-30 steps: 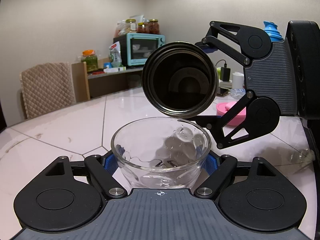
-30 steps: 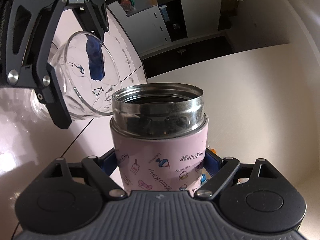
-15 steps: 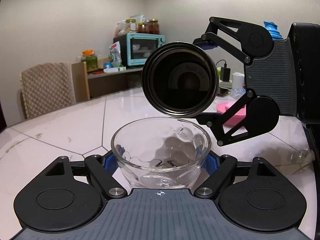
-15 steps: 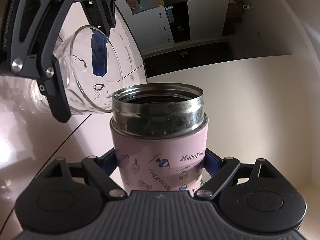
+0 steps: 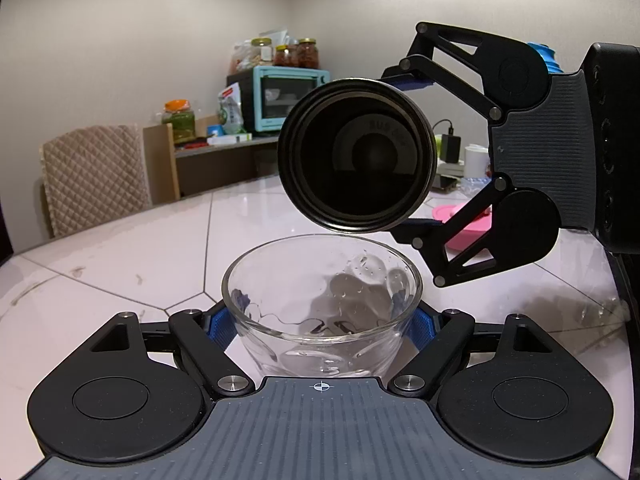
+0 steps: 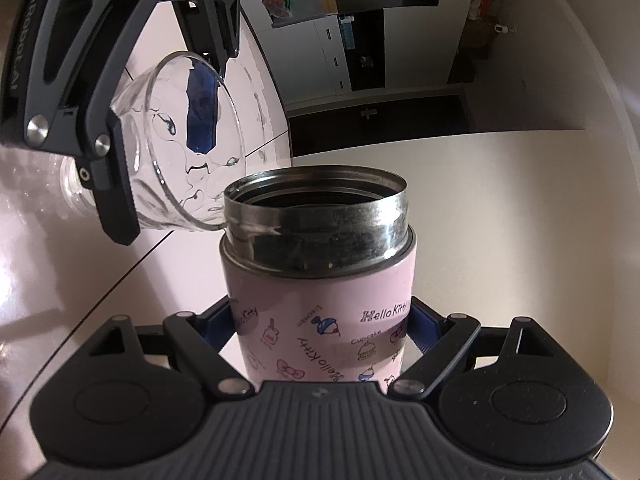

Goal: Unscrew bottle cap and pour
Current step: 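Tilt the pink jar further with the right tool until liquid flows, then hold the tilted jar over the glass with the right tool, pouring water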

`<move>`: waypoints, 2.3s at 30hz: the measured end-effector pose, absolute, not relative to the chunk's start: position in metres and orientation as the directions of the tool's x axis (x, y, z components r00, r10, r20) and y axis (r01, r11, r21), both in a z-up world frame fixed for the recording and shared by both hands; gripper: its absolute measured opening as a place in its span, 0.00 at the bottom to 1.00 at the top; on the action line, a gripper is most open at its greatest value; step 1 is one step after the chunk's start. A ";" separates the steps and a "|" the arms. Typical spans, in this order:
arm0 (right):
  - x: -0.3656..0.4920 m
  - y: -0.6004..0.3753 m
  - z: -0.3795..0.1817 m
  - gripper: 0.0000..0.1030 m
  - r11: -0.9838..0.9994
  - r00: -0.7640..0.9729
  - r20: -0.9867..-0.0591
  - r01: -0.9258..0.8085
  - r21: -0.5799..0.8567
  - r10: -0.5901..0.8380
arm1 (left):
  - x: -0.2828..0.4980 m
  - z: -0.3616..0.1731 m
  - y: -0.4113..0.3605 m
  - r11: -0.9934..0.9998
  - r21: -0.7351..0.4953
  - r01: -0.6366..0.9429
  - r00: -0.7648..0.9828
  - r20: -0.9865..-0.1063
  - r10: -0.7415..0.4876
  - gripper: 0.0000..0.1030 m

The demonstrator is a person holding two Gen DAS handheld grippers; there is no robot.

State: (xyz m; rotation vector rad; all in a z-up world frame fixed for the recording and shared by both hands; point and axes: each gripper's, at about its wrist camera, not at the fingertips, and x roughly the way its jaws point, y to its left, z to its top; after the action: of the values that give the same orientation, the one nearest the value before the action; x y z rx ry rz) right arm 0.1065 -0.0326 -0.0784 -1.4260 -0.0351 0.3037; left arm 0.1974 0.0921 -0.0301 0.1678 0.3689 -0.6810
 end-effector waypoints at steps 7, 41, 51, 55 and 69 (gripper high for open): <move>0.111 -0.029 -0.078 0.85 0.088 0.963 -0.151 -0.175 -0.981 0.225 | 0.198 -0.030 0.092 0.767 0.032 0.641 0.716 -0.386 -0.582 0.83; 0.146 -0.002 -0.109 0.85 0.051 0.963 -0.137 -0.153 -0.987 0.230 | 0.194 -0.029 0.089 0.768 0.032 0.640 0.716 -0.386 -0.581 0.83; 0.160 0.022 -0.136 0.85 0.042 0.965 -0.130 -0.143 -0.989 0.230 | 0.194 -0.029 0.089 0.768 0.032 0.640 0.716 -0.385 -0.581 0.83; 0.164 0.027 -0.146 0.85 0.041 0.964 -0.127 -0.140 -0.989 0.232 | 0.193 -0.029 0.089 0.768 0.032 0.640 0.716 -0.386 -0.581 0.83; 0.188 0.041 -0.136 0.85 0.017 0.965 -0.121 -0.129 -0.992 0.233 | 0.191 -0.029 0.089 0.768 0.032 0.640 0.716 -0.386 -0.581 0.83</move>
State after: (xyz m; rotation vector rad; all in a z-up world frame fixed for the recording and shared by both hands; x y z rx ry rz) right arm 0.1878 0.0410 -0.1359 -1.5284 -0.0840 0.2819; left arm 0.1914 0.0888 -0.0292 0.1675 0.3688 -0.6793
